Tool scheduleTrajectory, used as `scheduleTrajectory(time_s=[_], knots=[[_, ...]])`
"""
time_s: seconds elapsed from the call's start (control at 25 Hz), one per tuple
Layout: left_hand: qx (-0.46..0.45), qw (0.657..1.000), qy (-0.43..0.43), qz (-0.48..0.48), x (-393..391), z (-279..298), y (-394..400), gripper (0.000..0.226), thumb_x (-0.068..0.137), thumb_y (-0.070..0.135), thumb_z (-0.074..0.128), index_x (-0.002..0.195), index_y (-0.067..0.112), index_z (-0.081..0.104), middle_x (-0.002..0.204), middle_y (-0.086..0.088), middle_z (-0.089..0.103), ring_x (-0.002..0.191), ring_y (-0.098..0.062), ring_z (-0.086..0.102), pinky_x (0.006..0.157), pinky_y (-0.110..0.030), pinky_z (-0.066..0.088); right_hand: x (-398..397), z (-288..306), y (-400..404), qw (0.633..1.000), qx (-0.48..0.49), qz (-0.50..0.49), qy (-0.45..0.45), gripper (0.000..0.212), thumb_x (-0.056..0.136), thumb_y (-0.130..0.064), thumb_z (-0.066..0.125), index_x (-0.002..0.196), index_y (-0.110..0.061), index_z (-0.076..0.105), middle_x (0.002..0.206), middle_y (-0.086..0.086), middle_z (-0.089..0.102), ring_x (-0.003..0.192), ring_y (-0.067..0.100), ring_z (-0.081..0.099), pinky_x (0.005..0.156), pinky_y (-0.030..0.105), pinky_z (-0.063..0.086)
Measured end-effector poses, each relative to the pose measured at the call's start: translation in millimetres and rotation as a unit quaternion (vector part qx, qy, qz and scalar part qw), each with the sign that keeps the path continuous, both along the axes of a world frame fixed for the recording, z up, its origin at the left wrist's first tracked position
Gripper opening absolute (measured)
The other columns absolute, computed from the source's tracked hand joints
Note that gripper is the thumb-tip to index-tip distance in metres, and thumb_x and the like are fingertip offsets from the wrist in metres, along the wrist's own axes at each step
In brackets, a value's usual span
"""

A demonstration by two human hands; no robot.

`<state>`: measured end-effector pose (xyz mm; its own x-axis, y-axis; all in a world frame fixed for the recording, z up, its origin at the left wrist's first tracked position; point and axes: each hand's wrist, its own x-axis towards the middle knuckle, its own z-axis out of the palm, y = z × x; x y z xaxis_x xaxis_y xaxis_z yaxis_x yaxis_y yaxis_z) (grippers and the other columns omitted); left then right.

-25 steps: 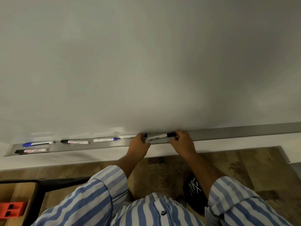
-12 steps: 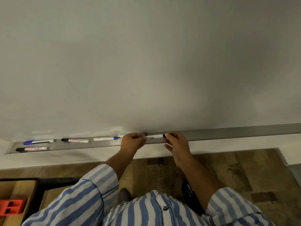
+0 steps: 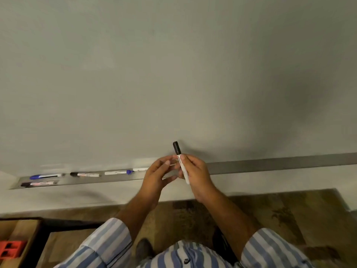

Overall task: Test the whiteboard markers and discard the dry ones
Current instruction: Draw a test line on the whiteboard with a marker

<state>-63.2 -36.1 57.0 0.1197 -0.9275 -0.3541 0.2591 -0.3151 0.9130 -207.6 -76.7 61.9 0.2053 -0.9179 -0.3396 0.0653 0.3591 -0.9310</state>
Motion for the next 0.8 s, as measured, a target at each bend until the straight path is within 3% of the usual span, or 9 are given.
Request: scheduleTrajectory(time_s=[0.12,0.24,0.4,0.52,0.68,0.8], knots=[[-0.061,0.997,0.038,0.023,-5,32,-11,0.038,0.111,0.026,0.045,0.137,0.006,0.065,0.13,-0.015,0.071,0.093,-0.019,0.071,0.078,-0.044,0.058,-1,19,-2,0.995,-0.026,0.095,-0.012,0.027,0.112,-0.028,0.052,0.109,-0.023,0.079,0.091,0.007,0.077,0.081,0.021,0.064,0.076,0.034,0.056],[-0.088,0.993,0.062,0.039,-5,46,-15,0.035,0.113,0.026,0.043,0.132,0.008,0.066,0.129,-0.019,0.07,0.074,-0.018,0.065,0.072,-0.045,0.05,2,35,-3,0.991,-0.026,0.125,-0.039,0.026,0.113,-0.028,0.051,0.114,-0.022,0.076,0.088,0.005,0.072,0.08,0.019,0.059,0.068,0.03,0.048],[-0.115,0.981,0.122,0.102,-9,53,-10,0.025,0.112,0.025,0.044,0.108,0.016,0.066,0.098,-0.006,0.071,0.102,-0.023,0.07,0.072,-0.036,0.058,20,40,3,0.993,-0.033,0.112,-0.035,0.023,0.11,-0.034,0.056,0.111,-0.023,0.077,0.08,-0.003,0.065,0.067,0.004,0.059,0.063,0.024,0.045],[-0.09,0.97,0.135,0.179,-17,53,-9,0.023,0.113,0.024,0.045,0.102,0.016,0.064,0.089,-0.002,0.068,0.095,-0.018,0.07,0.086,-0.033,0.058,38,32,10,0.997,-0.046,0.068,-0.006,0.025,0.11,-0.036,0.058,0.12,-0.024,0.077,0.098,-0.008,0.078,0.09,0.005,0.074,0.079,0.029,0.059],[-0.037,0.968,0.132,0.212,5,35,1,0.025,0.113,0.024,0.044,0.097,0.015,0.061,0.082,0.0,0.065,0.085,-0.016,0.068,0.085,-0.032,0.058,73,9,32,0.992,-0.092,0.024,0.078,0.024,0.111,-0.027,0.057,0.109,-0.016,0.078,0.084,-0.011,0.073,0.072,0.0,0.068,0.06,0.013,0.049],[0.006,0.961,0.158,0.227,30,18,16,0.027,0.114,0.022,0.042,0.094,0.014,0.059,0.077,0.0,0.062,0.083,-0.021,0.065,0.085,-0.034,0.057,105,-9,53,0.975,-0.139,0.022,0.171,0.024,0.11,-0.023,0.056,0.107,-0.011,0.077,0.097,0.003,0.077,0.09,0.012,0.074,0.079,0.024,0.058]])
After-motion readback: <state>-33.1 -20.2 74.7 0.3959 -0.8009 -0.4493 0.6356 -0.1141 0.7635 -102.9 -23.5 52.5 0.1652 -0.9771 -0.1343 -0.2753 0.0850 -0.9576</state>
